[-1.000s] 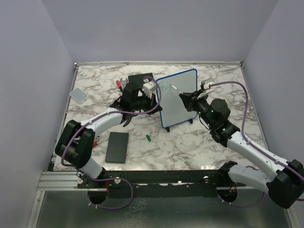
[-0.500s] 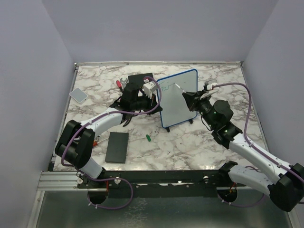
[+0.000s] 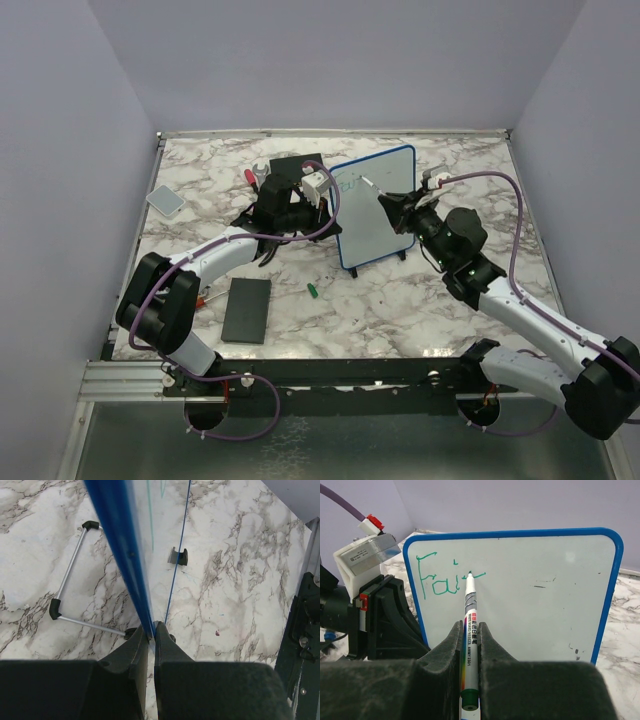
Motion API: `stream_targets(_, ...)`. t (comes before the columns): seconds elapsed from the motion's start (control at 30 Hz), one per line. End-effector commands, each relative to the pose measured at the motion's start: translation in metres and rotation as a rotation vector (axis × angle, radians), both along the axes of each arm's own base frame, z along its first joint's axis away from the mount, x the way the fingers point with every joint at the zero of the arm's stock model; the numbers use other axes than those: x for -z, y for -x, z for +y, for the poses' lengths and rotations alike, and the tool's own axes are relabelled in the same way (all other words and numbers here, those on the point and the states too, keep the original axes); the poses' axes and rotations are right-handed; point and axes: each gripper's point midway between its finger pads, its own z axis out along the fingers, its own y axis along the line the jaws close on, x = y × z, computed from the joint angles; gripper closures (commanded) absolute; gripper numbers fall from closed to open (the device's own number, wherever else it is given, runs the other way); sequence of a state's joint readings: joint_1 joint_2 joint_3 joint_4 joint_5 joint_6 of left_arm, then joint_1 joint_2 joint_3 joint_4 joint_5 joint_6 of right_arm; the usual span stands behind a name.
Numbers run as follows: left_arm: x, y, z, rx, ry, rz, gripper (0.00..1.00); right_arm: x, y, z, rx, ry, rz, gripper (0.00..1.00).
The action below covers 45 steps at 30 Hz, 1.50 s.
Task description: Write a sentence on the whiteboard
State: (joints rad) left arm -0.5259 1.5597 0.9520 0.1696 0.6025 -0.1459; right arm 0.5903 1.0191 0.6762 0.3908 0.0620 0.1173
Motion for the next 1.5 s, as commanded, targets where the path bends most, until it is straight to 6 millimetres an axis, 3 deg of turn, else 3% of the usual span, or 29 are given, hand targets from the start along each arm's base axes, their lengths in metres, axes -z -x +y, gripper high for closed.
stream_targets(0.0, 0.026, 0.006, 0.007, -0.001, -0.076, 0.052, 1.0, -0.022, -0.003, 0.003, -0.008, -0.011, -0.061, 1.0)
stream_targets(0.7, 0.026, 0.007, 0.006, 0.0, -0.075, 0.055, 1.0, 0.031, 0.005, -0.006, 0.02, 0.006, 0.078, 0.99)
stream_targets(1.23, 0.025, 0.007, 0.006, -0.001, -0.074, 0.053, 1.0, 0.03, 0.002, -0.02, 0.095, 0.012, 0.084, 0.99)
stream_targets(1.47, 0.025, 0.007, 0.006, 0.0, -0.074, 0.052, 1.0, 0.008, 0.006, -0.019, 0.075, -0.014, 0.028, 0.99)
